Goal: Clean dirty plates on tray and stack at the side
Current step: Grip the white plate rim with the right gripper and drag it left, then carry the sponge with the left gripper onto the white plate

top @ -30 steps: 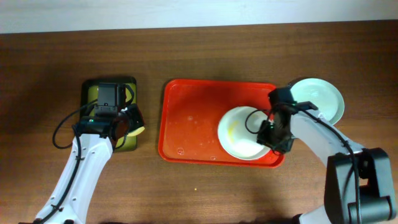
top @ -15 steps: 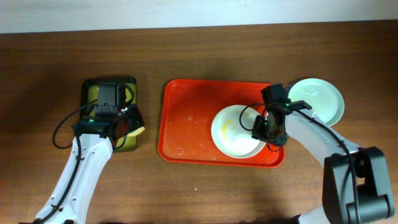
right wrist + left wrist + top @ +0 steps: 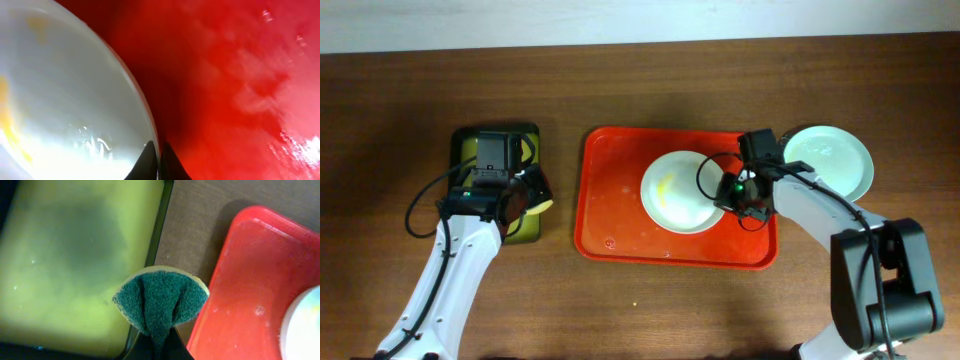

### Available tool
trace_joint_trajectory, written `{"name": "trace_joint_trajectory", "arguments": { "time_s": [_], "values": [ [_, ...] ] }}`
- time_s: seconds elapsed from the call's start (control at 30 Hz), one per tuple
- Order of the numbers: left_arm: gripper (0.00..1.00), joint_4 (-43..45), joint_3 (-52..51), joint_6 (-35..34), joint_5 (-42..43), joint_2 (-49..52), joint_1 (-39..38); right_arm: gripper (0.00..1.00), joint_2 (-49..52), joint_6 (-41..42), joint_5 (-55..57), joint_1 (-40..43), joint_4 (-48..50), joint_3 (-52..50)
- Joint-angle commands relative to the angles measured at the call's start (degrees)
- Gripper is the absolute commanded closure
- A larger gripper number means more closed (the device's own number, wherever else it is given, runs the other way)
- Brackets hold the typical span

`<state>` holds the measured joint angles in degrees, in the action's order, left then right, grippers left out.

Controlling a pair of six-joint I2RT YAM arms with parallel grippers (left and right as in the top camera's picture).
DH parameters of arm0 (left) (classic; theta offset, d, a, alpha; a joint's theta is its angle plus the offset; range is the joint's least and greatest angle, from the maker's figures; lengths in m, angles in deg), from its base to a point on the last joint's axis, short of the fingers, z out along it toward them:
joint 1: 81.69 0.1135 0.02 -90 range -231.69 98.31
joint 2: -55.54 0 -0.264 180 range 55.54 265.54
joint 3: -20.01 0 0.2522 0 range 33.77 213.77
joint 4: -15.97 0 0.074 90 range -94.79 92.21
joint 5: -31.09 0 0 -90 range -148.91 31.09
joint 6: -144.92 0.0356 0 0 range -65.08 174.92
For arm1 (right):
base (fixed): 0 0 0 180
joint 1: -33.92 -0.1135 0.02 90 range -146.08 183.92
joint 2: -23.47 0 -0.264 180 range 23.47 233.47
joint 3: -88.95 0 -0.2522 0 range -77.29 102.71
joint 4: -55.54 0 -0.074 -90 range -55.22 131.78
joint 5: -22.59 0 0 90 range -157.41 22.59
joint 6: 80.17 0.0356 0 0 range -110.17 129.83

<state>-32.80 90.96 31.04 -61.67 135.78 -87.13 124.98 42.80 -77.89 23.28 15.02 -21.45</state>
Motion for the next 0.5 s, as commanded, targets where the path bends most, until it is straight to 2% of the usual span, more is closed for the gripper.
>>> {"name": "trace_joint_trajectory", "arguments": {
  "time_s": [0.0,0.07,0.13,0.2,0.4,0.43,0.47],
  "values": [
    [1.00,3.61,-0.09,-0.52,-0.02,0.11,0.24,0.96,0.98,0.20,-0.17,-3.69,3.28,-0.61],
    [1.00,5.51,-0.09,-0.52,-1.60,1.22,0.26,0.96,0.98,-4.50,0.35,-6.32,4.74,-0.61],
    [1.00,6.01,-0.09,-1.20,-6.64,3.10,0.26,0.96,0.98,-11.32,0.37,-8.46,5.35,-0.61],
    [1.00,6.54,-0.09,-2.43,-8.92,6.56,0.52,0.96,0.98,-13.42,0.33,-9.66,5.09,-0.61],
    [1.00,12.85,-0.09,-2.40,-9.05,14.71,7.08,0.96,0.98,-18.99,-4.76,-9.77,4.42,-0.61],
    [1.00,13.38,-0.09,-2.40,-8.98,15.50,9.20,0.96,0.98,-23.69,-8.11,-9.77,4.31,-0.61],
    [1.00,13.57,-0.09,-2.38,-8.59,16.28,11.06,0.96,0.98,-24.20,-8.52,-9.77,4.33,-0.61]
  ]
}}
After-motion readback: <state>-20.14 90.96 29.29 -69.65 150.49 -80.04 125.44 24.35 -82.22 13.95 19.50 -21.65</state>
